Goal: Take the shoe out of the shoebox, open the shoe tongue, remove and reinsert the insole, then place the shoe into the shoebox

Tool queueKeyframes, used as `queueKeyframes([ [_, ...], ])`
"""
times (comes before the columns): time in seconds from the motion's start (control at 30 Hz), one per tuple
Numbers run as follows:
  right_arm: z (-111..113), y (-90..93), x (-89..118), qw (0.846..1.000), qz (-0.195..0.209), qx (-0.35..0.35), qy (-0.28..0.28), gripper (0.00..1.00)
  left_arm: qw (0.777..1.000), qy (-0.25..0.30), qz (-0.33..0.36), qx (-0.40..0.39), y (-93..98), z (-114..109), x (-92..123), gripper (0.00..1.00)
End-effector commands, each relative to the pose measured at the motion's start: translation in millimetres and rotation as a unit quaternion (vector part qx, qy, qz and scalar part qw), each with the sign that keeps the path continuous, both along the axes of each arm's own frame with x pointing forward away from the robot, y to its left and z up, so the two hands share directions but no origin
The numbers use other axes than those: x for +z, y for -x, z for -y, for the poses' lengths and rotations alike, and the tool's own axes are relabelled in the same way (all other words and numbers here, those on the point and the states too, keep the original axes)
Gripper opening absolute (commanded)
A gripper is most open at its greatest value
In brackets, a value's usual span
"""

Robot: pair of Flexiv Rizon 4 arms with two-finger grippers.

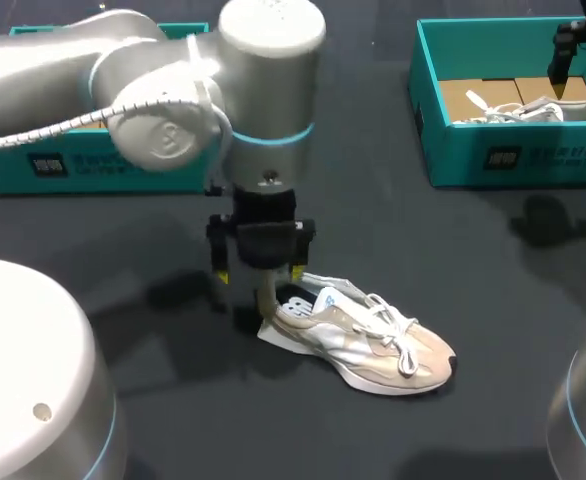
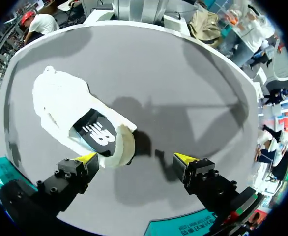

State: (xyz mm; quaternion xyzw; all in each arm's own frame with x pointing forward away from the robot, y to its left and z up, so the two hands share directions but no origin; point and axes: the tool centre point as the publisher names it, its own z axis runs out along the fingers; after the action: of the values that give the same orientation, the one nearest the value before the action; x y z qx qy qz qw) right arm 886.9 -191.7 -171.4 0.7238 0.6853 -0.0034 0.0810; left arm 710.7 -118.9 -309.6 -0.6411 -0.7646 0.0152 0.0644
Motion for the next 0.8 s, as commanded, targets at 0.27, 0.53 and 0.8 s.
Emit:
queueKeyframes([
  [0.27,0,0.4,0,1.0,0.0,0.0,0.0,1.0,0.988,0.087,-0.101,0.08,-12.5,-48,36,1.0],
  [0.53,0,0.4,0,1.0,0.0,0.0,0.0,1.0,0.988,0.087,-0.101,0.08,-12.5,-48,36,1.0],
  [0.8,0,0.4,0,1.0,0.0,0.0,0.0,1.0,0.984,0.103,-0.105,0.105,-16.6,-55,41,1.0],
])
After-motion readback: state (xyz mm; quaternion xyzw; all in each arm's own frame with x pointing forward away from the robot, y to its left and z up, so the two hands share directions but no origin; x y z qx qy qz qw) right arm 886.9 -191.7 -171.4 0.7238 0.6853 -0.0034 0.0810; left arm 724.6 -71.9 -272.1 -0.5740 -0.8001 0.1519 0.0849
